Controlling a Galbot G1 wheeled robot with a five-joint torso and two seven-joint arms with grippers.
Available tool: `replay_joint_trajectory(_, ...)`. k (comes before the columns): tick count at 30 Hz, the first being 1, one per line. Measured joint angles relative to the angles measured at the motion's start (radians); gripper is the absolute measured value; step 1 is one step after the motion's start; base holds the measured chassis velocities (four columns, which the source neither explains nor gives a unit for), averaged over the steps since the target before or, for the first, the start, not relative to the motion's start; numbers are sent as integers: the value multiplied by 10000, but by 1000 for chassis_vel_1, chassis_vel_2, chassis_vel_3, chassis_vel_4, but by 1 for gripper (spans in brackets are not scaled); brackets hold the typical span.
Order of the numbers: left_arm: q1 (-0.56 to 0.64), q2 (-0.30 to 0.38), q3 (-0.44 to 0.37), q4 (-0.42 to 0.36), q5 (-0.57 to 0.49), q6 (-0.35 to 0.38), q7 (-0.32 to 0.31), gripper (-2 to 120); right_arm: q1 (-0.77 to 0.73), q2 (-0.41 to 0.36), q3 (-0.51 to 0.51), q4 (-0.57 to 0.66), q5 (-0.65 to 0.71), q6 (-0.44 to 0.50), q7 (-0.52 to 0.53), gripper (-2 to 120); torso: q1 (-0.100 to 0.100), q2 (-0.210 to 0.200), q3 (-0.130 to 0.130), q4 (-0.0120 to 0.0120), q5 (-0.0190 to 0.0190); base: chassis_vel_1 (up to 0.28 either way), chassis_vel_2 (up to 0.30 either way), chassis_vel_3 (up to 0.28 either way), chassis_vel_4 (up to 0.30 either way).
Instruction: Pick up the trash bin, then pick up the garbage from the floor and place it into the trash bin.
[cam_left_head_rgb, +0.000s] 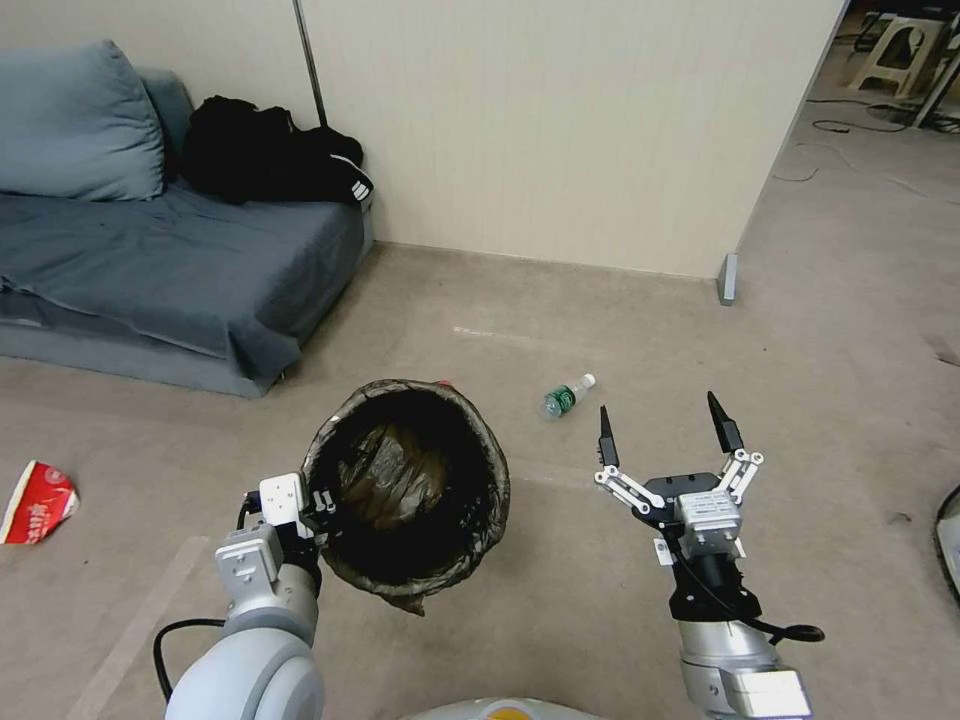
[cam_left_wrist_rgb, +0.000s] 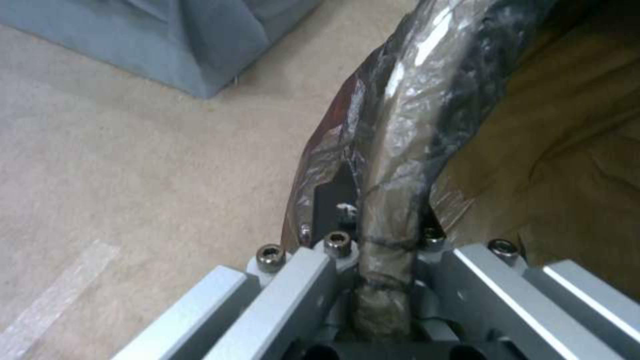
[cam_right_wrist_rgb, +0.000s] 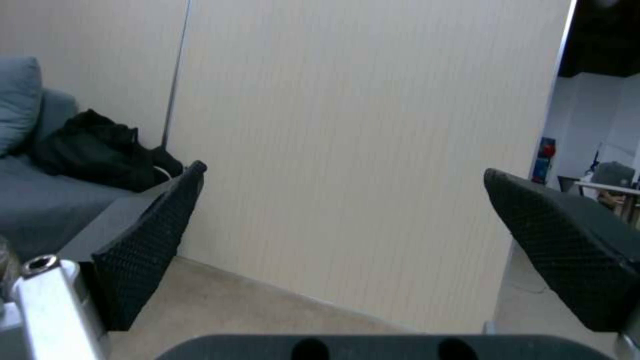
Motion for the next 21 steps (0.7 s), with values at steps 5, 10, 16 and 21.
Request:
replay_joint_trajectory(5, -16, -26, 70, 8, 74, -37, 2, 0, -25, 0, 58, -26, 23, -23, 0, 100, 0, 0, 1, 0, 0, -128, 126, 140, -135)
replay_joint_trajectory(10, -41, -36, 75, 14, 90, -44, 19, 0, -31, 0, 72, -31, 31, -33, 0, 100, 1, 0, 1, -1, -2, -220, 213, 215, -213)
replay_joint_trajectory(16, -47, -60, 76, 73, 114, -66, 41, 0, -31, 0, 76, -32, 32, -32, 0, 100, 2, -1, 2, 2, 3, -216, 219, 216, -218)
replay_joint_trajectory(21, -68, -67, 73, 163, 120, -89, 55, 0, -30, 0, 92, -48, 30, -27, -4, 100, 1, 0, 1, 0, 0, -180, 181, 170, -193)
